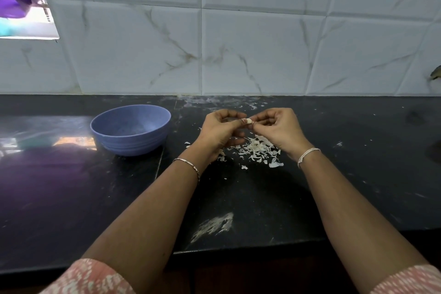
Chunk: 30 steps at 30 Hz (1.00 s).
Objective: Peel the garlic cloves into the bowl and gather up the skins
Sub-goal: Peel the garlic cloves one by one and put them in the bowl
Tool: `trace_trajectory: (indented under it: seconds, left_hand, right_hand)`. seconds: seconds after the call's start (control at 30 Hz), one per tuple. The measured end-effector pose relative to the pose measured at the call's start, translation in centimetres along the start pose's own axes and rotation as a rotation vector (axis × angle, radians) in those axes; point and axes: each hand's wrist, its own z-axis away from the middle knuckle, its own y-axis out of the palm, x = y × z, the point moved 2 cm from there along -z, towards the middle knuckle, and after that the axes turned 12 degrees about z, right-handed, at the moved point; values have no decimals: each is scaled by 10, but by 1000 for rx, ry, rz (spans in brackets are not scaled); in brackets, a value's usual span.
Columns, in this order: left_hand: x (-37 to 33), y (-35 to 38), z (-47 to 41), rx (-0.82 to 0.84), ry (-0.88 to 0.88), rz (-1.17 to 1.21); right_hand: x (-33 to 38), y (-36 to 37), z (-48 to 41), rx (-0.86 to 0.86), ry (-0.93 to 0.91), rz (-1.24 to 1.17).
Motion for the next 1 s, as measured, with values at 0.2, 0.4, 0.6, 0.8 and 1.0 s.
trace_trajectory:
  seconds: [0.2, 0.4, 0.6, 0.8, 1.0]
  left_hand:
    - [3, -3, -3, 3, -8, -32]
    - [3, -4, -4, 37, -59, -19]
    - [3, -2, -5, 49, -59, -31]
    - [6, 0, -5, 18, -12, -41]
    - [8, 2, -4, 52, 12, -81]
  right_hand:
    - [0, 0, 0, 14, -10, -35]
    - [4, -3, 3, 52, 9, -115]
    - [1, -2, 1, 8, 21, -121]
    - [-3, 0, -2, -10, 16, -72]
    - [1, -1, -1, -100, -64, 114]
